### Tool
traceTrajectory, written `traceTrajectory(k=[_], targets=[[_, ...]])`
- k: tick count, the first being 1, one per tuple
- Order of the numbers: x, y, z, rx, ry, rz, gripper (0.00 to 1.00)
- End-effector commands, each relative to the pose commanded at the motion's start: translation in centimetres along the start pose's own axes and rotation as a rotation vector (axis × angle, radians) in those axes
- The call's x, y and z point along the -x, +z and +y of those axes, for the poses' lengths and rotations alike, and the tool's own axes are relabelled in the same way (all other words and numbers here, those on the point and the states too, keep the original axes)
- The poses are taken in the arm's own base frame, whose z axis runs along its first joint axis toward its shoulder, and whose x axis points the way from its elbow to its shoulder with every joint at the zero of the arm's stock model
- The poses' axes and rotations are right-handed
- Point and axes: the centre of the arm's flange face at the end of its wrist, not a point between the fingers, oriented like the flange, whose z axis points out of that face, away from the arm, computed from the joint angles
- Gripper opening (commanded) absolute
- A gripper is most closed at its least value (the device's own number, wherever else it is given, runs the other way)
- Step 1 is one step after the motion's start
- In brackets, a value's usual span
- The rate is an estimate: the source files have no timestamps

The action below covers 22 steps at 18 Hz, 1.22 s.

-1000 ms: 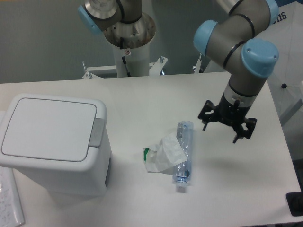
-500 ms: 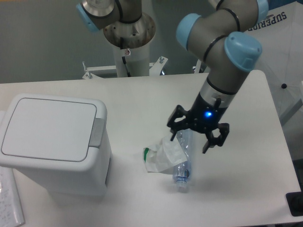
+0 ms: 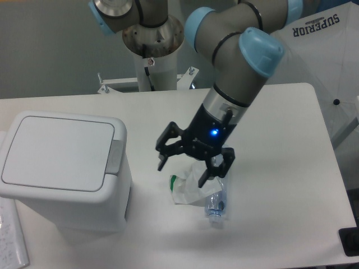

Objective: Open the trash can
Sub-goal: 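Move the gripper over the table toward the grey strip of the trash can lid, then press the gripper down on the grey lid strip to pop the lid open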

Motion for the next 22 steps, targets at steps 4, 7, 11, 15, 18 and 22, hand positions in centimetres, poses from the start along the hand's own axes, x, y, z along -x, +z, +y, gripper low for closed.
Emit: traceTrajectory(k=[4,7,11,15,18,22], targets=[[-1.6,0.2,-0.6,-0.028,-0.015,0.045,1.0],[-2.8,1.2,-0.8,-0.019,-0.015,0.062,1.0],[-3.5,2.2,-0.4,-0.002,-0.012,0.073,1.0],[-3.7,2.1,-0.1,-0.001,-0.01,0.07,1.0],[-3.8,2.1,0.2,0.001,-0.008,0.071,1.0],[-3.6,2.4,0.5,0.006,-0.01,0.072,1.0]])
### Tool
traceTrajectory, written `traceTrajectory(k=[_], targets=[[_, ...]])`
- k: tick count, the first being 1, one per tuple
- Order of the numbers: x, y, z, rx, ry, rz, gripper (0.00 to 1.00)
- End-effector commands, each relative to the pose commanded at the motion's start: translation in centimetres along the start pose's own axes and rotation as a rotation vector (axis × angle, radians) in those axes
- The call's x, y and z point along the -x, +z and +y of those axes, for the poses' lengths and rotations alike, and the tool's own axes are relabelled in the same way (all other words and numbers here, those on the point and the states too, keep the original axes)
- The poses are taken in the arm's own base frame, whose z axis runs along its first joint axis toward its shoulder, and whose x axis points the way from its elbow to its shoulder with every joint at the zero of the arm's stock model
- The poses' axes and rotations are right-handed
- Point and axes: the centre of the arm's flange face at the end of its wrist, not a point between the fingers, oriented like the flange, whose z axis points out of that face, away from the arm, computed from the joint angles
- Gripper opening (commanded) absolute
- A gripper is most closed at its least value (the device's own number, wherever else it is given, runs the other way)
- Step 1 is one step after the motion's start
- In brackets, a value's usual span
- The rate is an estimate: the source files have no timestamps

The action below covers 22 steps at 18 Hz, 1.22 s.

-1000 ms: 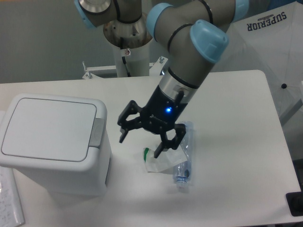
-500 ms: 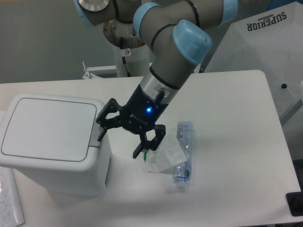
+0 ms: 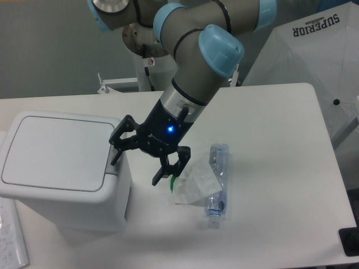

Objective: Open the trash can
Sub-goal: 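Press the gripper down on the grey lid strip to pop the lid open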

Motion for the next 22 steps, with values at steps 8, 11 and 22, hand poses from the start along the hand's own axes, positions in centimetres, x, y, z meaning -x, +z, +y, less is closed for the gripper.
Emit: traceTrajectory(k=[8,11,22], targets=[[0.0,0.5,0.9,-0.004,0.008,-0.004,1.0],[0.0,0.4,0.7,-0.016,0.017,-0.012,1.0],[0.8,-1.0,0.2,-0.049,0.019,-0.035,1.0]])
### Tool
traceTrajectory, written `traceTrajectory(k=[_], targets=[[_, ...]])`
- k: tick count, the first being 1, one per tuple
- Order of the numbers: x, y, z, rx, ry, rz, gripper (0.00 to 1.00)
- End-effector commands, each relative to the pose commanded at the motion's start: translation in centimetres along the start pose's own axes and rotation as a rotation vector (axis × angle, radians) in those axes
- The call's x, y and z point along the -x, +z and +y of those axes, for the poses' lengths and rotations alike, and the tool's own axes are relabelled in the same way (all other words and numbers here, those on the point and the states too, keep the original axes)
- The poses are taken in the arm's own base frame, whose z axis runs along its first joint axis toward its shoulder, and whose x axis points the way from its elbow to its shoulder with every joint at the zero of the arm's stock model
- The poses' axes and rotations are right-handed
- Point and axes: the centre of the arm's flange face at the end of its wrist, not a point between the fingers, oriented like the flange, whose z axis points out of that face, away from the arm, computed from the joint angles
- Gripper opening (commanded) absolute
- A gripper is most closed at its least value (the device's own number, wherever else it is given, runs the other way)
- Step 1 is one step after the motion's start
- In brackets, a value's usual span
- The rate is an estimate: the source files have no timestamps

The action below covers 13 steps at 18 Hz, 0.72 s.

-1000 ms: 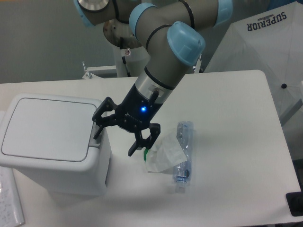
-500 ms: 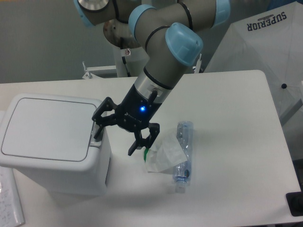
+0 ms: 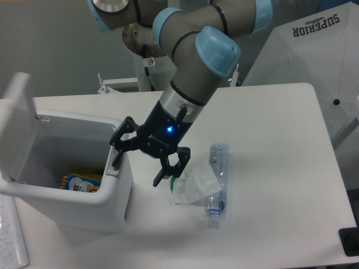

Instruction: Open the trash can

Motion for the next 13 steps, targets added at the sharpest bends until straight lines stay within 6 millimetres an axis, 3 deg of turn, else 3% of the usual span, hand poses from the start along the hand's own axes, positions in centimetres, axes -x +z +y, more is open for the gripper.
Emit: traceTrajectory(k=[8,10,13], targets=[[6.6,-5.7,0.2,-0.118,0.007,-0.131,1.0],[8.2,-5.1,1.2,-0.069,0.06,-0.176,1.0],[12.5,-5.6,3.3,0.108,0.181,-0.346,1.0]])
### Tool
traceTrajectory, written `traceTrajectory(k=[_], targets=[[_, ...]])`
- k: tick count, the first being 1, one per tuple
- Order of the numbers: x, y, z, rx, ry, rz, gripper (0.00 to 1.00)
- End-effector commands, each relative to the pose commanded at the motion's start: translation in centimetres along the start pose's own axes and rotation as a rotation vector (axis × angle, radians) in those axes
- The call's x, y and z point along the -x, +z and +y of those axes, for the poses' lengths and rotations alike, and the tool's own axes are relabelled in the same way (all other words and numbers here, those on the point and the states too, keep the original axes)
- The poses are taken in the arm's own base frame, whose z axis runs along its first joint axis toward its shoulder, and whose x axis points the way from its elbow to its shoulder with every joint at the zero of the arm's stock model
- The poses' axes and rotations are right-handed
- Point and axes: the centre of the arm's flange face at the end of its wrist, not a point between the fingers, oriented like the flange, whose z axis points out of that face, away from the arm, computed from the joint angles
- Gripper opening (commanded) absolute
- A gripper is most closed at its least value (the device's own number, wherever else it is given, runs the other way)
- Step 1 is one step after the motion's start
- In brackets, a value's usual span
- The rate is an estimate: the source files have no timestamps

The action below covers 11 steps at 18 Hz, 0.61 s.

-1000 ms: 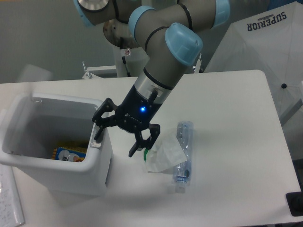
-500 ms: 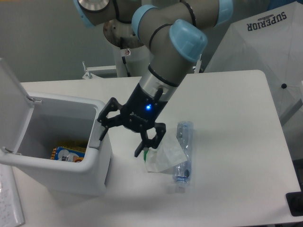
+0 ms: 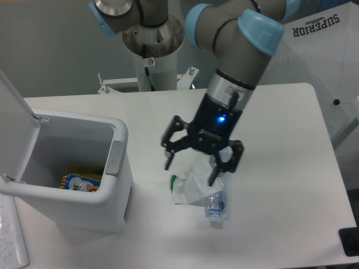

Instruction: Open the trash can

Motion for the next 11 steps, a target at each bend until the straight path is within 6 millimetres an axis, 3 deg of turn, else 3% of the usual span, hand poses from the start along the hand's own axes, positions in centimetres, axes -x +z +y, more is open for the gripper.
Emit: traceTrajectory(k=[5,9,11], targets=[[6.1,2.7,2.5,0.192,0.171,-0.092,1.0],[8.2,5.0,4.6,0.353,0.307,-0.123,1.0],[8.5,5.1,5.0,0.415,0.342,-0.15,1.0]])
